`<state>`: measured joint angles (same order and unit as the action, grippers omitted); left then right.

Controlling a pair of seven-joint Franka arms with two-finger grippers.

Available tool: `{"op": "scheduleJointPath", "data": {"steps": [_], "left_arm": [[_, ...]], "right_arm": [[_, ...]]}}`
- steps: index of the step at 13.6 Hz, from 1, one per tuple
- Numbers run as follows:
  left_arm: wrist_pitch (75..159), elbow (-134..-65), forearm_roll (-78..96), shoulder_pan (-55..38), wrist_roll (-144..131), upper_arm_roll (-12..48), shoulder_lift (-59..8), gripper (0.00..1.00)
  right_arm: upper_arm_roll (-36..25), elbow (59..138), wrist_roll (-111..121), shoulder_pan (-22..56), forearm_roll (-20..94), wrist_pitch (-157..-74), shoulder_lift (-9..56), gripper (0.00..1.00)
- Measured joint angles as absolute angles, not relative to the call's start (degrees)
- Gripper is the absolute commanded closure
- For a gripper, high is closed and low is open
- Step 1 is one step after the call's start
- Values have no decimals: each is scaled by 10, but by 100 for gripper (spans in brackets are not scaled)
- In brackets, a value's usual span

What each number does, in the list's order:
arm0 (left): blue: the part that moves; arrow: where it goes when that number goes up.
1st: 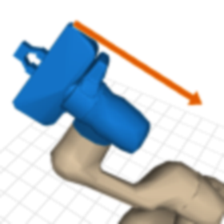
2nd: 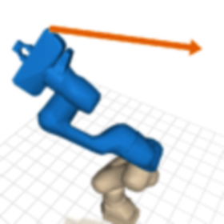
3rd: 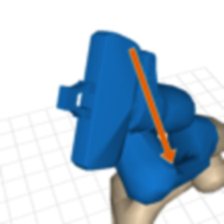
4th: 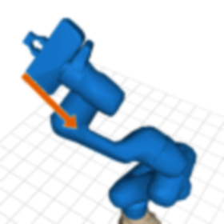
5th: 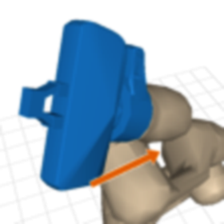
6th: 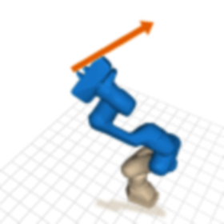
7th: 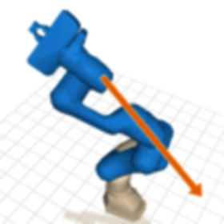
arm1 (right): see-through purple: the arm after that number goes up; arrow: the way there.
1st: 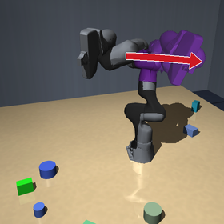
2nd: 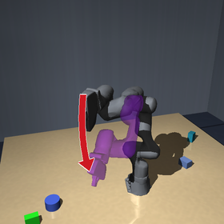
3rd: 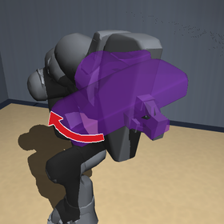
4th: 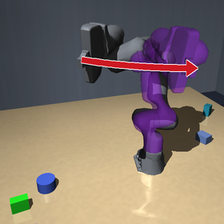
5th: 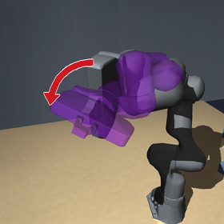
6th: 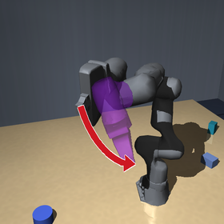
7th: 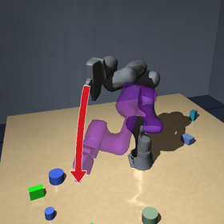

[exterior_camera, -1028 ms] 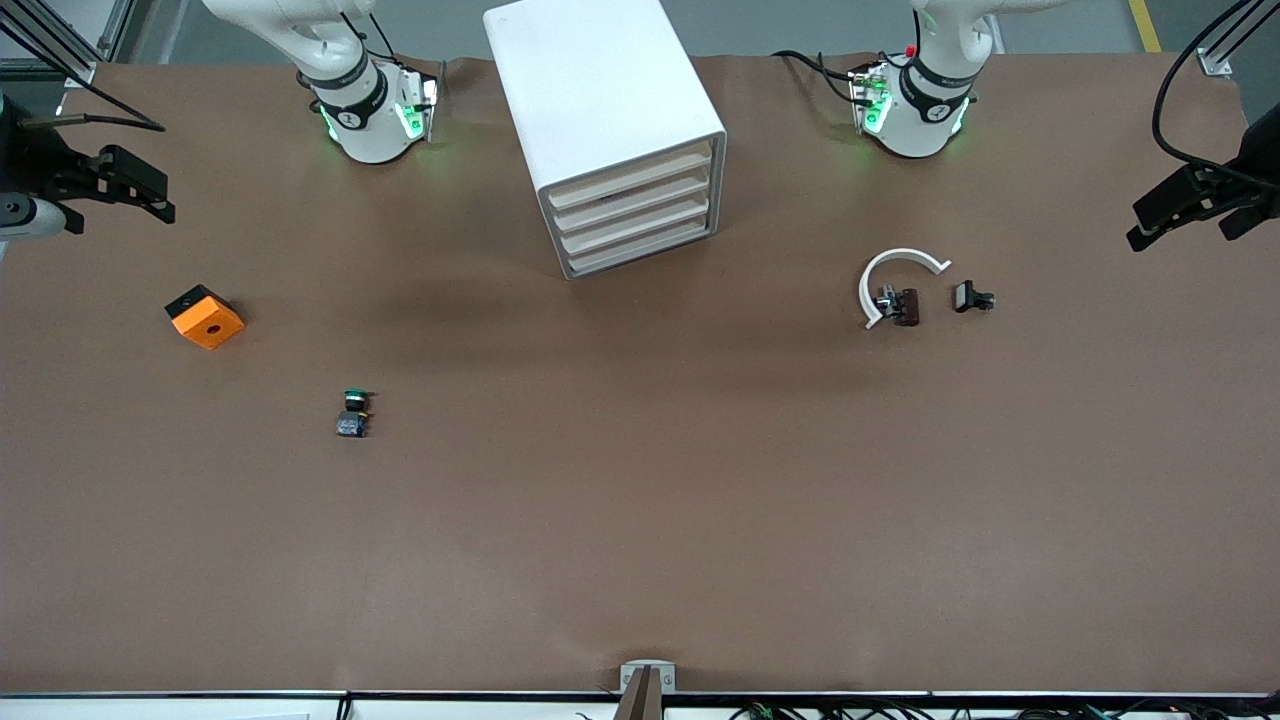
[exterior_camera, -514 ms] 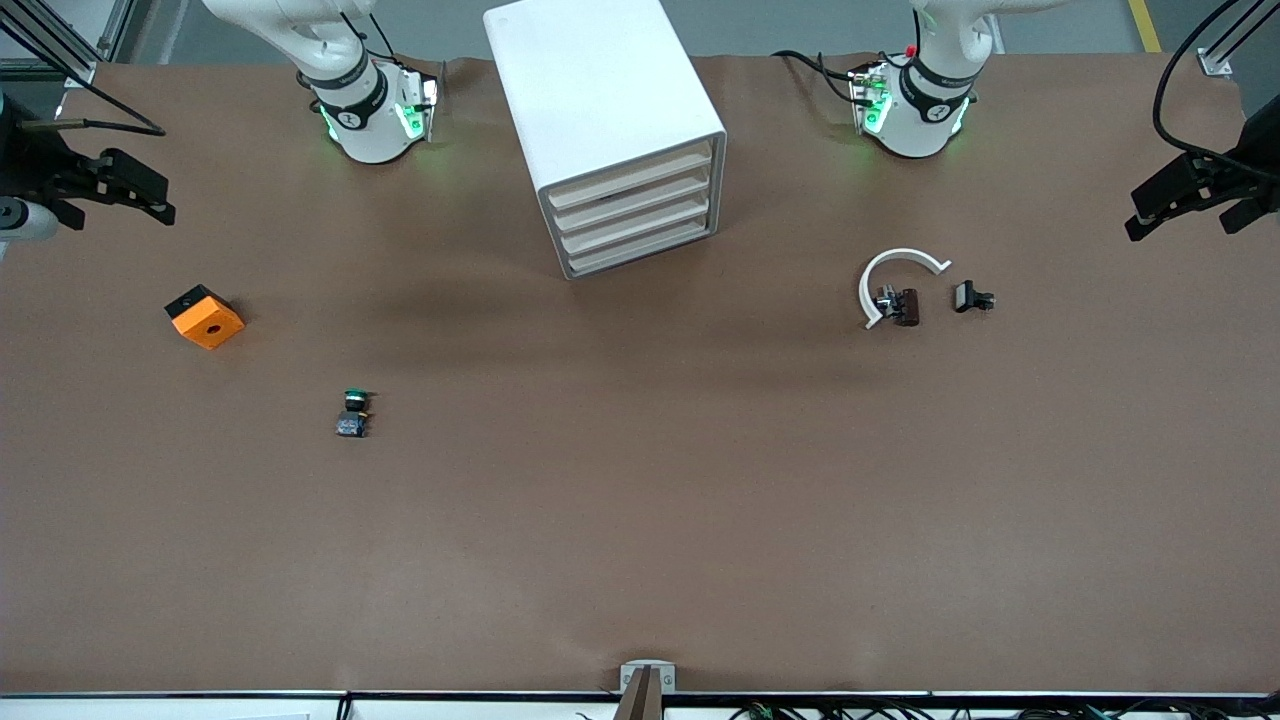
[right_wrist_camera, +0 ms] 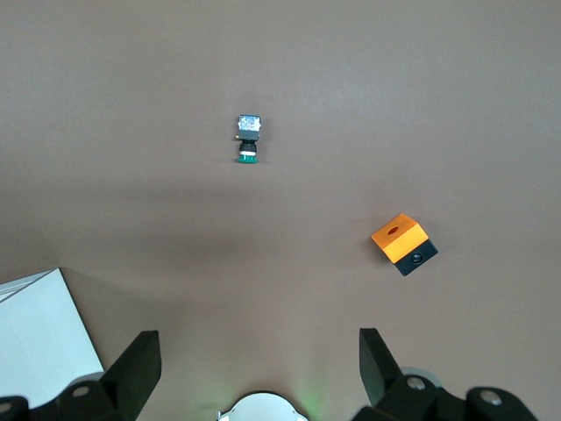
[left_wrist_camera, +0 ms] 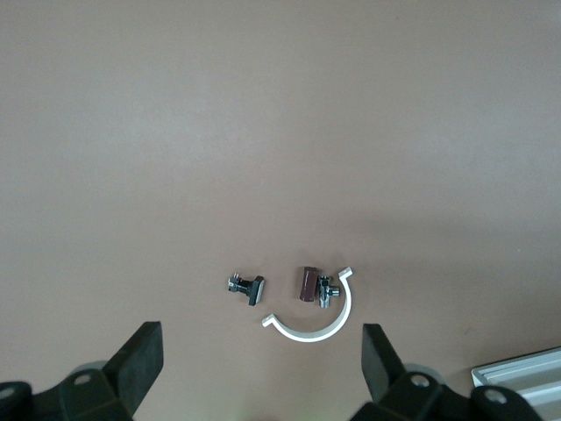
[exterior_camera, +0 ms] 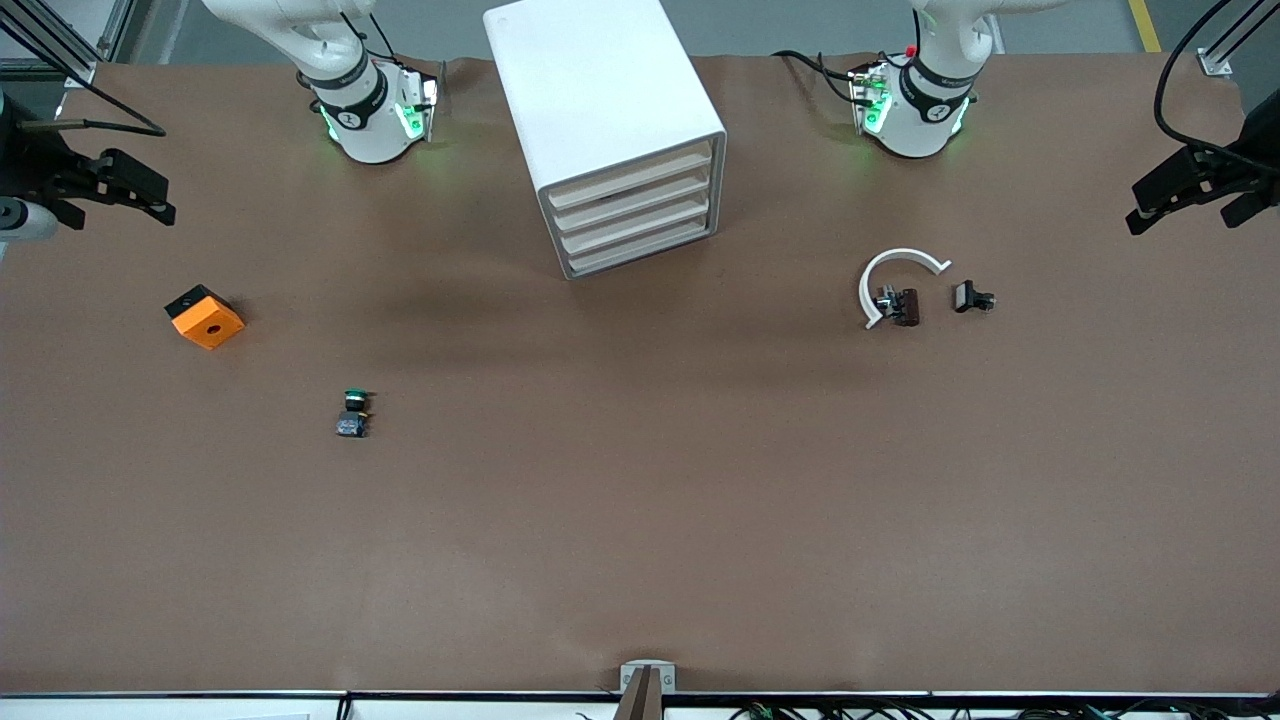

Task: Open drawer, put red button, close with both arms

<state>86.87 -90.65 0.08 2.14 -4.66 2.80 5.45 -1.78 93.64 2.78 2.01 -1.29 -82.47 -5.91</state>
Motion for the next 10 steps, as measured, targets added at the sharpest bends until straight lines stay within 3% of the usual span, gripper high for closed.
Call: {"op": "scheduleJointPath", "data": {"steps": [10], "left_arm": [[864,-924,1,20,-46,46,58,0]], "right_arm": [[-17,936,28,20,-13,-826,-59,0]]}}
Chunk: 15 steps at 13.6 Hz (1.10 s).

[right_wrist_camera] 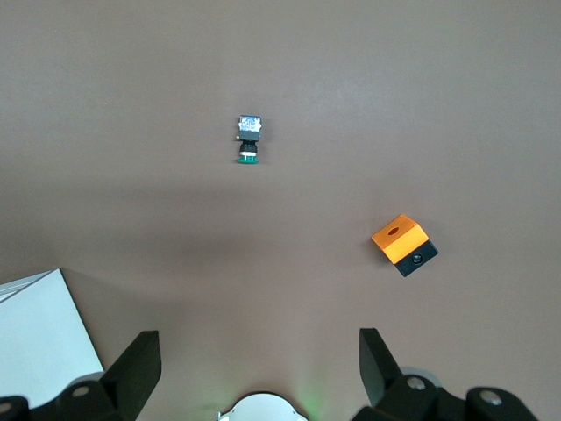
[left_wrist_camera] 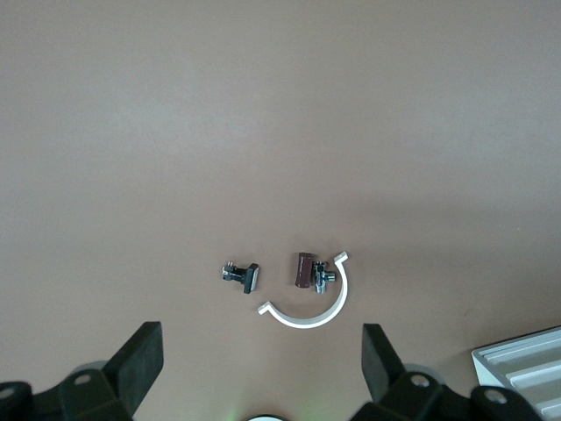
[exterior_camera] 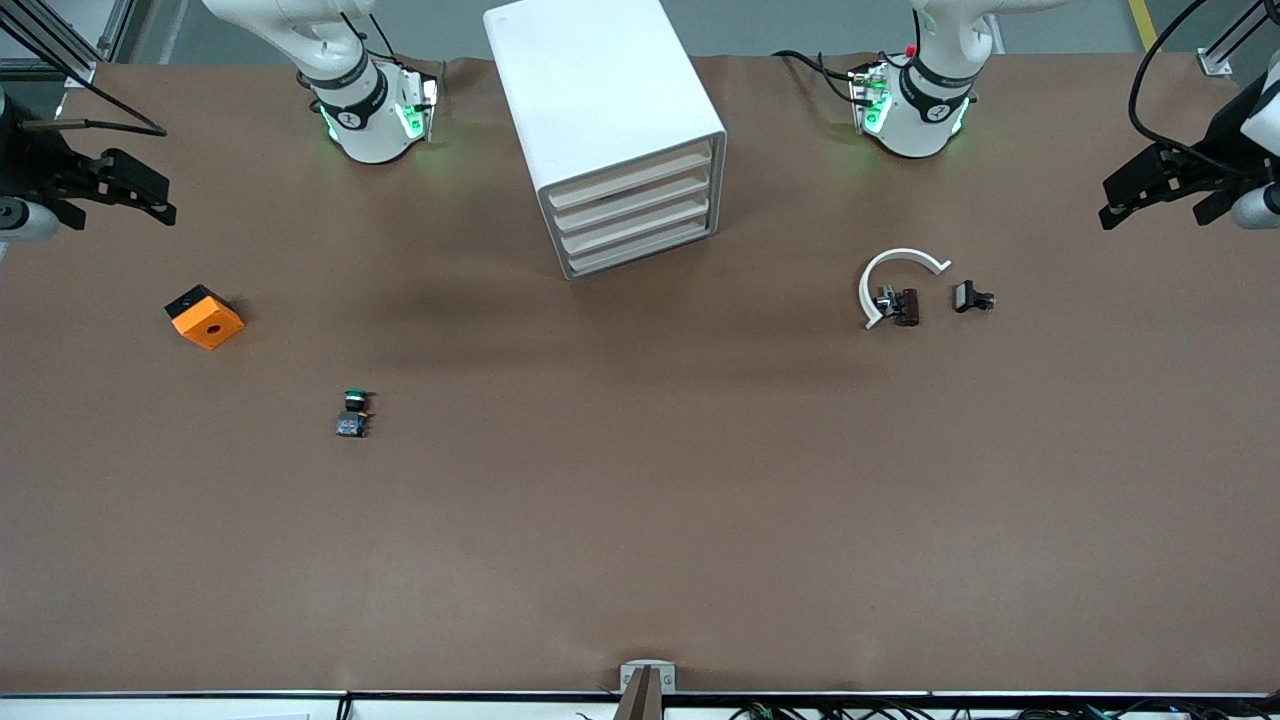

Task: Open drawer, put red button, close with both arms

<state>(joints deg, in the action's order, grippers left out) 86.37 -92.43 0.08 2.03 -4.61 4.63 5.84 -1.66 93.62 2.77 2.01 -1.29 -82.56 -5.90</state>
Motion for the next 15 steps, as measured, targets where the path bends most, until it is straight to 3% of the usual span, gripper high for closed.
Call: {"op": "scheduleJointPath", "data": {"steps": [15], "left_arm": [[870,-929,1,22,-48,57,56,0]], "right_arm": [[-14,929,27,20,-13,-827,-59,0]]}}
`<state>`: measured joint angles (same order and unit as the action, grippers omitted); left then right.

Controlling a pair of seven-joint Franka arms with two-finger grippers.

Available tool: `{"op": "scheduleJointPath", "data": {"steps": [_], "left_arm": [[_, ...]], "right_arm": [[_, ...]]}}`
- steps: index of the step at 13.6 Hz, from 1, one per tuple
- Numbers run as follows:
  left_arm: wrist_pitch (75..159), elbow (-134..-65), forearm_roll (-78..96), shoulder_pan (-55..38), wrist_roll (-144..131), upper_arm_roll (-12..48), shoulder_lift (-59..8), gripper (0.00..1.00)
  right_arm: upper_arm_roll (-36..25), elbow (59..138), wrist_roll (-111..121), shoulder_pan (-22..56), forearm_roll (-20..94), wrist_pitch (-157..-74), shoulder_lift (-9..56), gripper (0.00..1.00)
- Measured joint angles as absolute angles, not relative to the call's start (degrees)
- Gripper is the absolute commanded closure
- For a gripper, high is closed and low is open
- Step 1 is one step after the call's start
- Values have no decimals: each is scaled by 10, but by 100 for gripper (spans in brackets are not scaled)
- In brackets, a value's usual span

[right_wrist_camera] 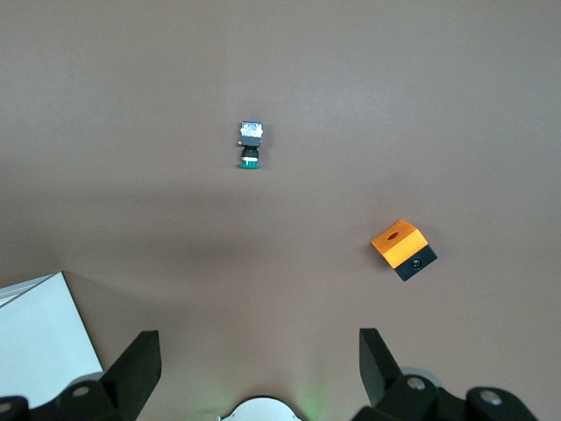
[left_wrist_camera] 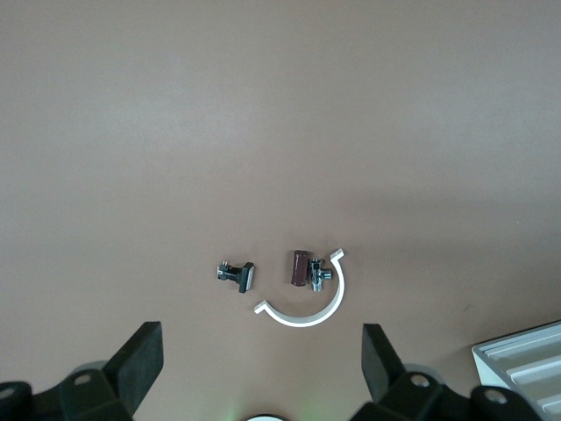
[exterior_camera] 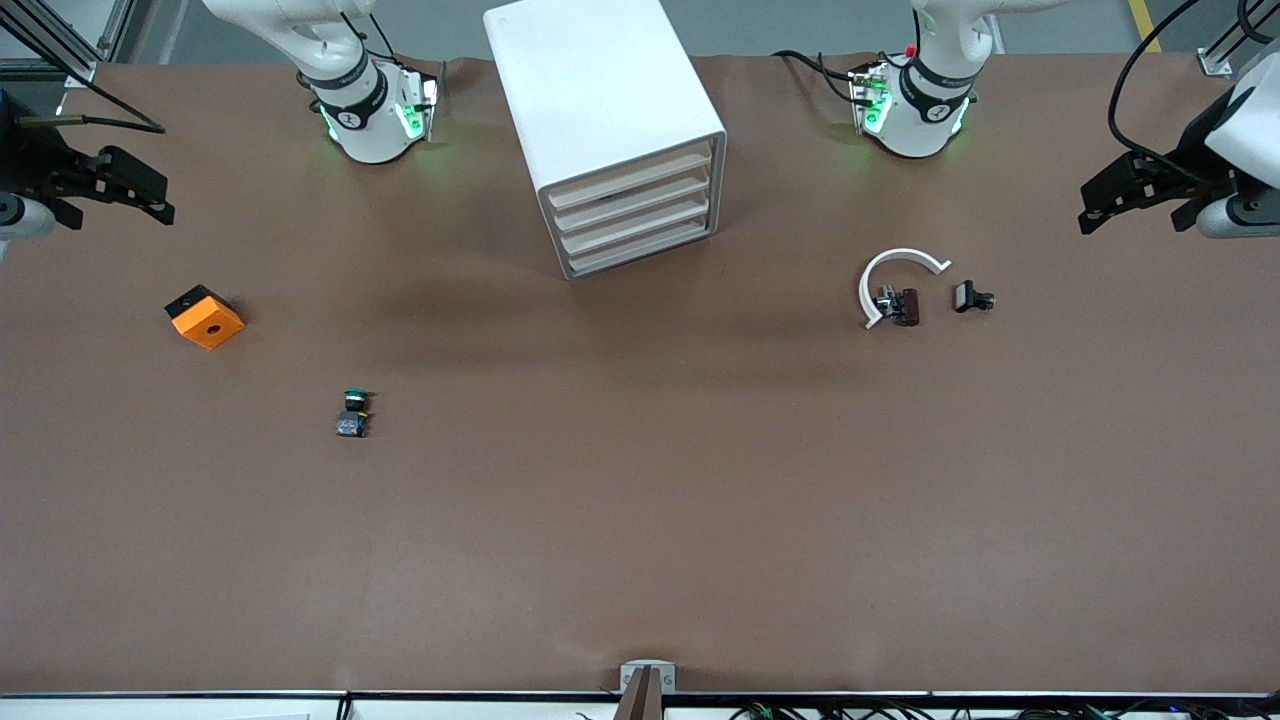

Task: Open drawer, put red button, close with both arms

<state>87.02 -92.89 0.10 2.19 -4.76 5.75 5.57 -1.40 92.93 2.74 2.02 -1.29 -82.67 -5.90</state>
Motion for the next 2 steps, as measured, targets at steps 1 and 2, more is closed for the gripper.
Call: {"op": "scheduleJointPath", "data": {"steps": [1,2], "left_arm": [[869,-924,1,23,-48,57,54,0],[866,-918,1,23,-48,56,52,0]], "right_arm": [[-14,929,27,20,-13,-827,-59,0],[-14,929,27,20,-13,-827,-59,0]]}}
